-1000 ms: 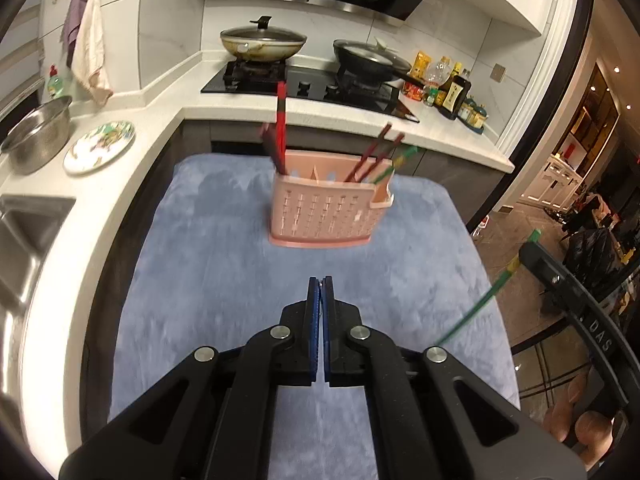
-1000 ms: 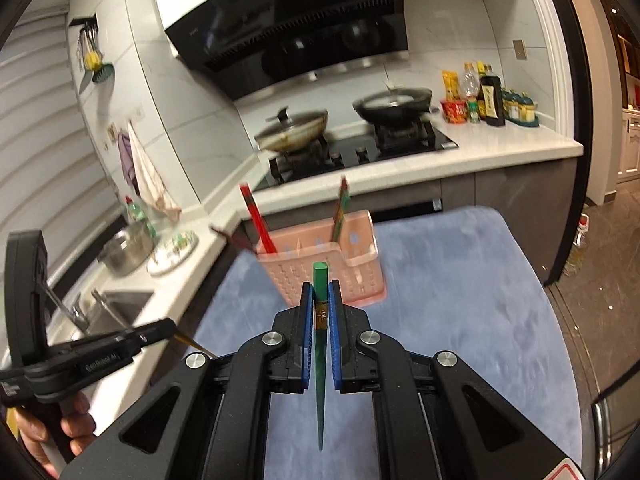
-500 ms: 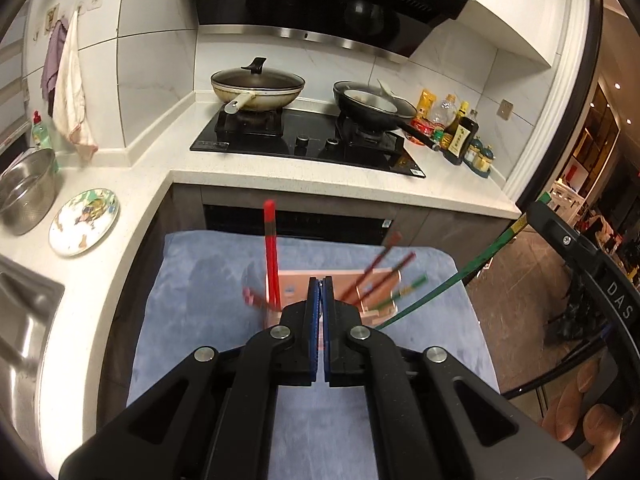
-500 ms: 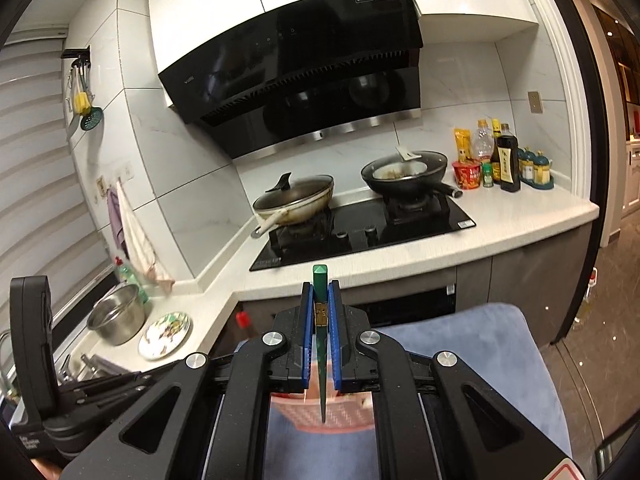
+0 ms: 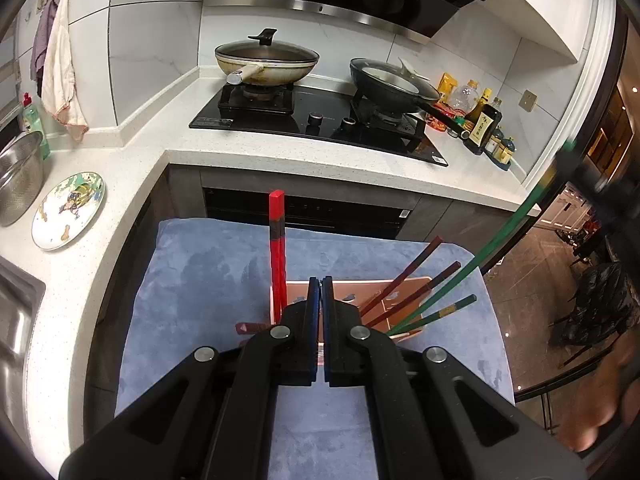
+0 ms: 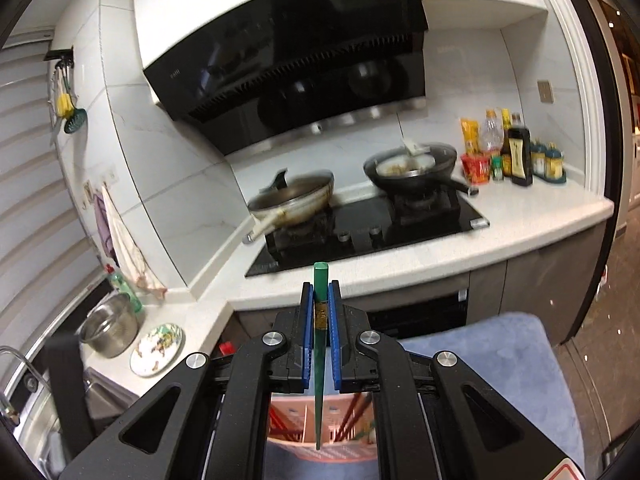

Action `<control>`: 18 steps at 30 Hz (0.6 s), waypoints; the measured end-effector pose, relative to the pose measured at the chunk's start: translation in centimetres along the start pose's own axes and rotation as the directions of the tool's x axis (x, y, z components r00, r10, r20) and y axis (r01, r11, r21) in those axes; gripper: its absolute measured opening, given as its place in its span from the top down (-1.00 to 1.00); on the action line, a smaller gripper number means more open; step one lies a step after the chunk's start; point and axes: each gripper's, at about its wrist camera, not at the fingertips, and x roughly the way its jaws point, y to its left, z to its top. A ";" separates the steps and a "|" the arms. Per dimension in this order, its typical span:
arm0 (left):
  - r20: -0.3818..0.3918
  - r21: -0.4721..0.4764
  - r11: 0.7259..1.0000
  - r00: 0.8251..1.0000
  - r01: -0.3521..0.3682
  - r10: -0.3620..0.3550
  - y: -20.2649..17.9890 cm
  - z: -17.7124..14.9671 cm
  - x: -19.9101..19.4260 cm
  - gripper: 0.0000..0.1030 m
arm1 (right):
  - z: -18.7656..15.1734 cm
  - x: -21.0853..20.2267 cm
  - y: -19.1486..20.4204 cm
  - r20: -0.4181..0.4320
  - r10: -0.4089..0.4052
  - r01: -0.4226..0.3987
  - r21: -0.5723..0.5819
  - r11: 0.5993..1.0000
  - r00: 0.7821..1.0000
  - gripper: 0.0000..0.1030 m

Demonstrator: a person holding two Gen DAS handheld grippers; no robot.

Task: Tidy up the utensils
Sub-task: 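Lower the green chopstick into the holder and open the right tool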

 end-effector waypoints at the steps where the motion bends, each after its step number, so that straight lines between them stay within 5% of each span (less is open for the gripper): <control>1: 0.000 0.000 1.000 1.000 -0.002 0.002 0.0 0.1 0.1 0.99 | 0.4 -0.2 0.1 0.010 0.002 -0.002 -0.003 1.000 1.000 0.86; 6: -0.004 -0.007 1.000 1.000 0.001 -0.001 0.1 0.4 0.9 0.99 | 1.0 0.2 0.8 0.032 -0.013 0.014 -0.036 0.999 0.999 0.86; 18: -0.034 -0.026 0.999 0.999 -0.021 0.020 1.1 -0.2 3.6 0.97 | -4.4 5.3 -0.6 -0.134 -0.069 0.063 -0.048 0.997 0.989 0.85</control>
